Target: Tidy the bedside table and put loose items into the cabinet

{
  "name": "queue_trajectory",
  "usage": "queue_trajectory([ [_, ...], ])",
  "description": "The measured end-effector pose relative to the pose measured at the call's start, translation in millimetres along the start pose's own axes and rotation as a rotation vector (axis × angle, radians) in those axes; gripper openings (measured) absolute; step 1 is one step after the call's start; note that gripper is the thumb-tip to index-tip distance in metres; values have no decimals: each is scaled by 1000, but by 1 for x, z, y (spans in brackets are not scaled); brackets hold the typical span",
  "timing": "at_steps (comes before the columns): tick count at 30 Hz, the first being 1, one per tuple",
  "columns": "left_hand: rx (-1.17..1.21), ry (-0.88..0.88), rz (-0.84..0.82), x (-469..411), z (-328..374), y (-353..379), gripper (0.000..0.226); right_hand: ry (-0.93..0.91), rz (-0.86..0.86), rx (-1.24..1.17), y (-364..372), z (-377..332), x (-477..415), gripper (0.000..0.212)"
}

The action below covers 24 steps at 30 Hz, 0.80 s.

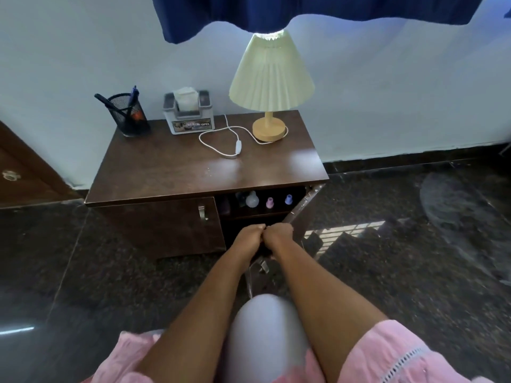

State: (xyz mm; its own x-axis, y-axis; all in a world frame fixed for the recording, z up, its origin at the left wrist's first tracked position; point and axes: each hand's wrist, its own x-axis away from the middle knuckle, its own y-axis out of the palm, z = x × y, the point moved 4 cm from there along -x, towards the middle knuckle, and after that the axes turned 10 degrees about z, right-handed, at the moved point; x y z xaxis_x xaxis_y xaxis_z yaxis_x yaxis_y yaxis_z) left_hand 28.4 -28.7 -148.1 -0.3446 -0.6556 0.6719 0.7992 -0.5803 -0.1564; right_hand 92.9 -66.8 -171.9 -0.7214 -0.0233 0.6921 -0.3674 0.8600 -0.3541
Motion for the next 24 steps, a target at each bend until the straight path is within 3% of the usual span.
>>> queue_trajectory([
  [5,-33,67,294,-40,-26,-38,42,-6,15,-14,19,-23,8,63],
  [9,43,-25,411,-48,-15,-54,44,-67,-27,-25,43,-34,4,54],
  [14,30,68,354,-80,0,-61,26,-90,12,-114,61,-42,-2,69],
  [17,-65,161,243,-93,16,-64,21,-145,-28,8,64,-40,-4,75],
  [20,-99,103,119,-100,25,-64,24,-195,-42,139,66,-34,-16,81],
  [24,-15,57,57,-89,29,-56,20,-147,-122,-1,80,-34,-24,91],
])
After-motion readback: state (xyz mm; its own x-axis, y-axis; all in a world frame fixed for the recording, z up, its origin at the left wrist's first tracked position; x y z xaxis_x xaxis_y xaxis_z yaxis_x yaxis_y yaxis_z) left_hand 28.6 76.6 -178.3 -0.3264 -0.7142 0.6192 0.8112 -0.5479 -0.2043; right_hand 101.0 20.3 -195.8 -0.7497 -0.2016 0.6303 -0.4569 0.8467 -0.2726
